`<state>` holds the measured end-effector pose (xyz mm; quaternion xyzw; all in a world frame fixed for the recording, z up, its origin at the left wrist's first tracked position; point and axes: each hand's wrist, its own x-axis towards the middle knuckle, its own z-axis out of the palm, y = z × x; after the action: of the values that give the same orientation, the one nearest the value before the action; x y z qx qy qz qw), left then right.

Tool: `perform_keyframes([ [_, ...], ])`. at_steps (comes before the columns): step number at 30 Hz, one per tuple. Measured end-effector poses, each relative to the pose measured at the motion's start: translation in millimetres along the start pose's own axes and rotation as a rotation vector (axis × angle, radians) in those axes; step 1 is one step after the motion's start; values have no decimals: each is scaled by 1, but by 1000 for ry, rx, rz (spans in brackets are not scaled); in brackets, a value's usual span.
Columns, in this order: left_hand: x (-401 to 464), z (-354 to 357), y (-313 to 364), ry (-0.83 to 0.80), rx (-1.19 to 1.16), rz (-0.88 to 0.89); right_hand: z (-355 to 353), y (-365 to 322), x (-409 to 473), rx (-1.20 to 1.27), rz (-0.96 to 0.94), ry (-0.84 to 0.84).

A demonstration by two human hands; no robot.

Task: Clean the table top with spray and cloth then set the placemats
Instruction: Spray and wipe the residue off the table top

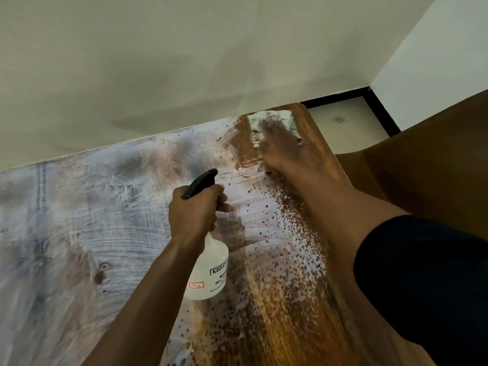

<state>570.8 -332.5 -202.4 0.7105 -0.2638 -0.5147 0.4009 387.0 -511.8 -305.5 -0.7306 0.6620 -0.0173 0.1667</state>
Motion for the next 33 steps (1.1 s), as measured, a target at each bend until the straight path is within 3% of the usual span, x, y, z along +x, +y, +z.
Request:
perform_keyframes([
  [4, 14, -7, 7, 38, 7, 23, 21, -65, -5, -67, -277, -92],
  [7, 25, -11, 14, 38, 5, 51, 16, -48, 4, -114, -361, -118],
  [14, 40, -27, 18, 30, -13, 99, -15, 37, 48, -86, 13, 3],
  [19, 42, -45, 9, 36, -35, 84, -9, 17, 60, -29, 174, 8],
  [27, 41, -61, 2, 88, -53, 73, 26, -107, 33, -52, -199, -73],
  [33, 44, -57, 4, 99, -50, 54, 11, -56, 33, -58, -259, -55],
])
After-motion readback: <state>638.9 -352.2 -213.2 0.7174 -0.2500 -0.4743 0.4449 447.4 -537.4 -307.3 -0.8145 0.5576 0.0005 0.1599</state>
